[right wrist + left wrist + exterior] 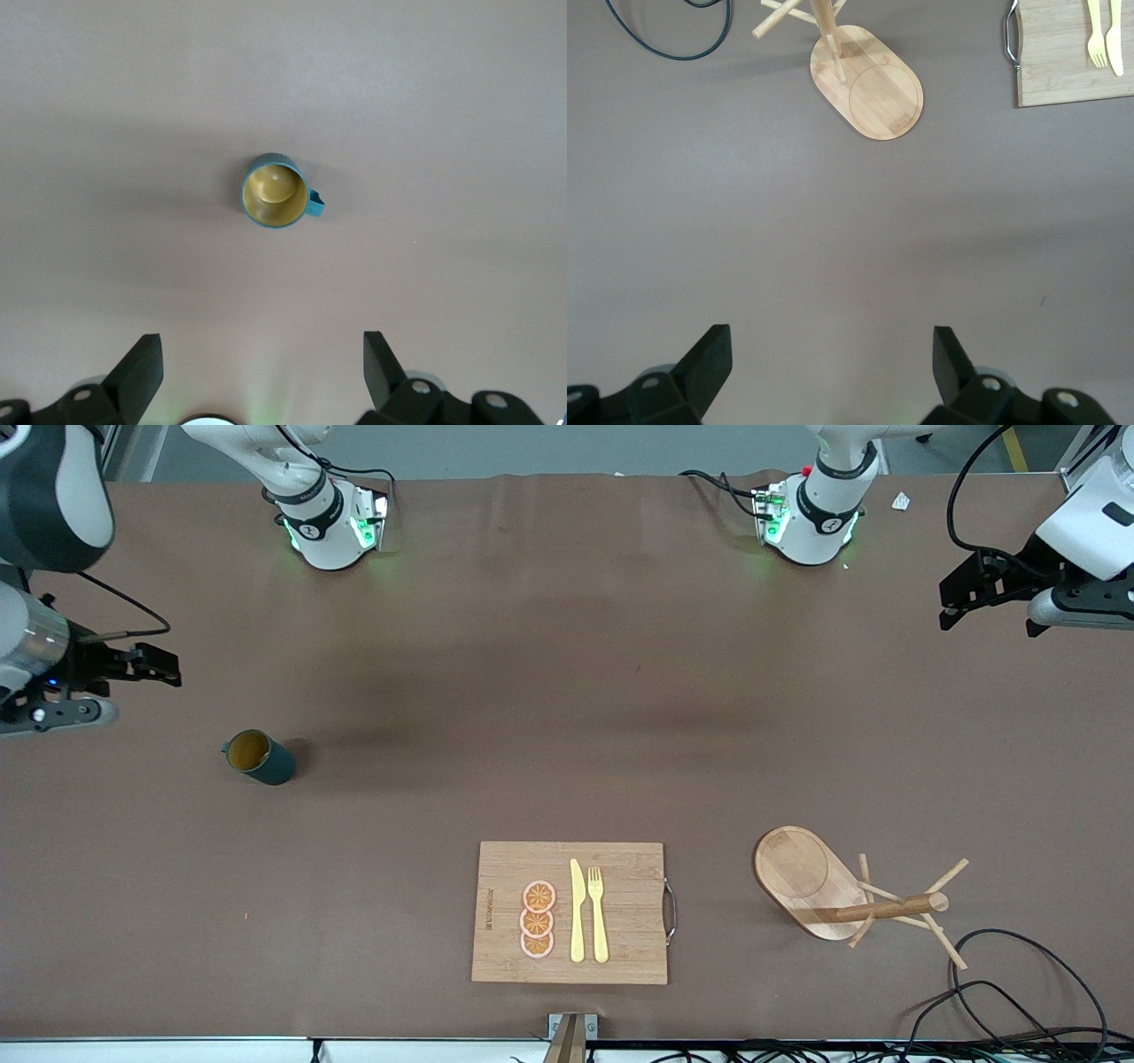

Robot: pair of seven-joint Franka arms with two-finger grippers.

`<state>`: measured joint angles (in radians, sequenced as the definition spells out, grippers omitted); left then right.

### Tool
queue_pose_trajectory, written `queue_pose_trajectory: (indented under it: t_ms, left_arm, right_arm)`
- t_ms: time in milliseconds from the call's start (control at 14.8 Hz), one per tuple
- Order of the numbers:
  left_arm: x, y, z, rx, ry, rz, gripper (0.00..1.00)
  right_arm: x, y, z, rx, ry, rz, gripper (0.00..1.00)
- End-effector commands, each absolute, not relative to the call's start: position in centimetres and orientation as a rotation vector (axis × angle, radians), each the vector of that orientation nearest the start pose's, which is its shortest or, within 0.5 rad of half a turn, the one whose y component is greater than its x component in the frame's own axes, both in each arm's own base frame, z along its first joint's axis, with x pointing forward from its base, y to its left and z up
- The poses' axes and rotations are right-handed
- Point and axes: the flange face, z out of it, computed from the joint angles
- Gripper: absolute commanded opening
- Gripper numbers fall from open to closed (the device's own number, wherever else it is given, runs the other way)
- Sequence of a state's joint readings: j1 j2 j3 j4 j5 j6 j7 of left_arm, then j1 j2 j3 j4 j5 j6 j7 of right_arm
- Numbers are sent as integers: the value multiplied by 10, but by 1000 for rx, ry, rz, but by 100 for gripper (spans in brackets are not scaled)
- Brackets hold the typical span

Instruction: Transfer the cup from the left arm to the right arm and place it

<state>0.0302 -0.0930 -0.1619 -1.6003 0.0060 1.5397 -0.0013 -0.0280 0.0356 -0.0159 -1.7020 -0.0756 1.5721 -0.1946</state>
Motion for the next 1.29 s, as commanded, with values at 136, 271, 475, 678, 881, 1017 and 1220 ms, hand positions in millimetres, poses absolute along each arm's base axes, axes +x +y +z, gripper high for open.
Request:
queue_pose_trajectory:
  t_ms: [136, 271, 475, 678, 881, 1017, 1220]
  left_arm:
    - [512, -73, 658, -3127, 187, -56, 100]
    - [513, -72, 657, -3127, 184, -54, 100]
    - [513, -73, 657, -3127, 187, -54, 100]
    - [514, -73, 658, -3127, 189, -56, 100]
    - [518, -72, 660, -3124, 211, -64, 100]
    - [519, -72, 661, -3123, 213, -66, 100]
    - [519, -72, 661, -3117, 215, -67, 100]
  right_arm:
    - [555, -36, 585, -3170, -194, 239, 100]
    - [552, -32, 604, -3196, -18, 254, 100]
    - [558, -39, 608, -3187, 181, 268, 100]
    - [560, -50, 612, -3191, 50, 247, 100]
    - [558, -51, 626, -3188, 26, 212, 100]
    - [553, -46, 632, -3185, 5, 217, 100]
    - [545, -41, 643, -3101, -6, 167, 100]
